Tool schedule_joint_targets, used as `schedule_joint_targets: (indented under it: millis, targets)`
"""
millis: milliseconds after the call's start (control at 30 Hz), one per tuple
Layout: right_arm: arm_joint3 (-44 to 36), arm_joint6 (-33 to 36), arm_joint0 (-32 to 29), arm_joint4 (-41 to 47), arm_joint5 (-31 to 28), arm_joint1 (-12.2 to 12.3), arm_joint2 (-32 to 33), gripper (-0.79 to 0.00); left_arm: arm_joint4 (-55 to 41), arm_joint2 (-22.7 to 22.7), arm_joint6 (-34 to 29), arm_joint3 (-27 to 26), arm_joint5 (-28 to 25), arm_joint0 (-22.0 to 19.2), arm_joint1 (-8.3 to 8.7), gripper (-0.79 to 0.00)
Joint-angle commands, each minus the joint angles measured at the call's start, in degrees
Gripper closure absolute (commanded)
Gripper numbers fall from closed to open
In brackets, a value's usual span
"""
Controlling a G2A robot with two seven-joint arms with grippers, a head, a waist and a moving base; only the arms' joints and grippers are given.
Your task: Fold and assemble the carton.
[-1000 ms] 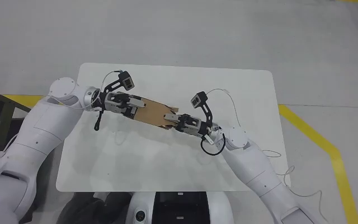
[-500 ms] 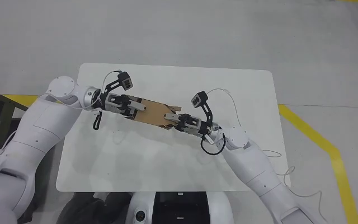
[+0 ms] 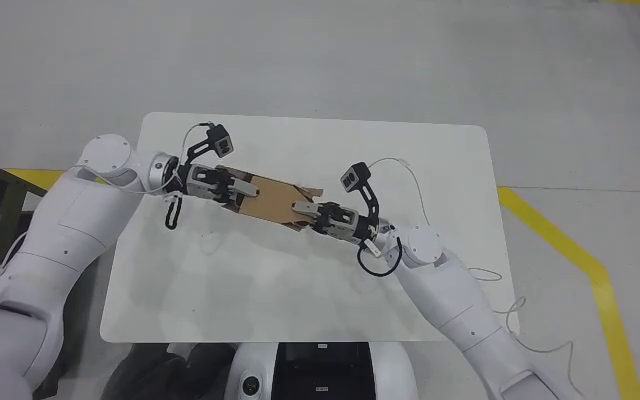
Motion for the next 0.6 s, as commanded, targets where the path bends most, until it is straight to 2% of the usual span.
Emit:
schedule_joint_targets:
  millis: [0, 67, 100, 133, 167, 200, 567]
  targets:
    - [0.01, -0.04, 0.01, -0.15, 0.02, -0.04, 0.04, 0.000, 0.20, -0.41, -0.02, -0.22, 0.26, 0.28, -0.04, -0.062]
    - [-0.02, -0.10, -0.01, -0.23, 0.06, -0.09, 0.06, 0.000, 0.15, -0.82, -0.29, -0.44, 0.57, 0.57, -0.10, 0.000]
    - [0.03, -0.20, 0.01, -0.38, 0.12, -0.11, 0.08, -0.120, -0.09, -1.02, -0.64, -0.52, 0.81, 0.70, -0.14, 0.000]
    - [0.01, -0.36, 0.03, -0.50, 0.22, -0.13, 0.11, -0.280, -0.20, -1.25, -0.93, -0.50, 0.96, 0.79, -0.17, 0.000]
    - [0.00, -0.63, 0.02, -0.60, 0.31, -0.15, 0.16, -0.742, -0.35, -1.48, -1.15, -0.46, 1.10, 0.88, -0.21, 0.000]
    - [-0.08, -0.84, 0.01, -0.63, 0.38, -0.18, 0.20, -0.785, -0.46, -1.66, -1.20, -0.52, 1.25, 0.98, -0.25, 0.000]
    - [-2.19, -2.11, -2.10, -2.28, -1.22, 1.18, 6.38, -0.785, -0.17, -5.62, -1.20, 0.75, 1.37, 2.00, 0.59, 0.000]
